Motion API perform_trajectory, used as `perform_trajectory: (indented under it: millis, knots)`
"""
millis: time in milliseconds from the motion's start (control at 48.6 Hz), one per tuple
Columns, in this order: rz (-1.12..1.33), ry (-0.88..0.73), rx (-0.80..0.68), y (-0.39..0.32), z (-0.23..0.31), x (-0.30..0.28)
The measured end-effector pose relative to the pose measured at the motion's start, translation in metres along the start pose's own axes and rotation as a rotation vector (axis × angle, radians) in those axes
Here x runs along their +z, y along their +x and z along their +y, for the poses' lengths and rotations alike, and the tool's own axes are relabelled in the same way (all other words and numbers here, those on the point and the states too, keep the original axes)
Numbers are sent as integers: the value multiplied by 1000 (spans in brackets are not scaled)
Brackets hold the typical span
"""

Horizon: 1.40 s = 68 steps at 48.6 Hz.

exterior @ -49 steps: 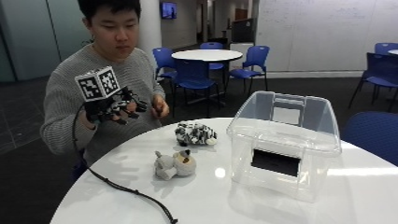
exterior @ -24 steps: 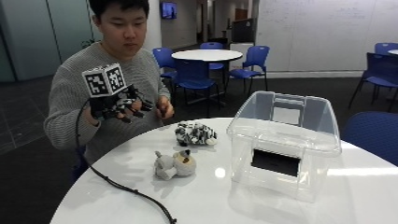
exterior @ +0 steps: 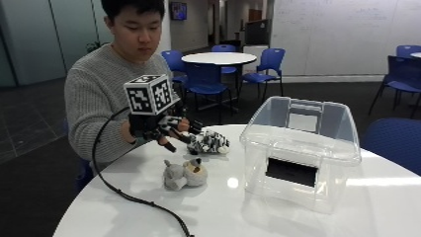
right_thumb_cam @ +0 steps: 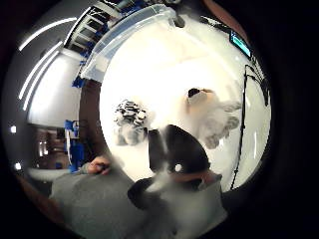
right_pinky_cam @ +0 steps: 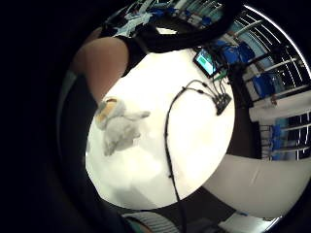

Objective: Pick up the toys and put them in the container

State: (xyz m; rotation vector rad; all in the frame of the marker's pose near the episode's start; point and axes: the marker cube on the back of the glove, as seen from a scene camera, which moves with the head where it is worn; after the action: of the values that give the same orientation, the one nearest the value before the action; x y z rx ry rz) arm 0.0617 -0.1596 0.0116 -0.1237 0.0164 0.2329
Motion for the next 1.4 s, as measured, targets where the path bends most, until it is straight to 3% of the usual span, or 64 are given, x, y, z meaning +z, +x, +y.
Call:
perform_trajectory:
  millis: [370,659,844,1153,1400]
  knots:
    - [12,-241,7,-2,-5,120]
    - [71,-163,-11,-8,-7,129]
    - [7,28,-32,-10,-18,128]
    - [-89,78,-107,-28,-30,69]
    - [-129,253,-403,-94,-90,-79]
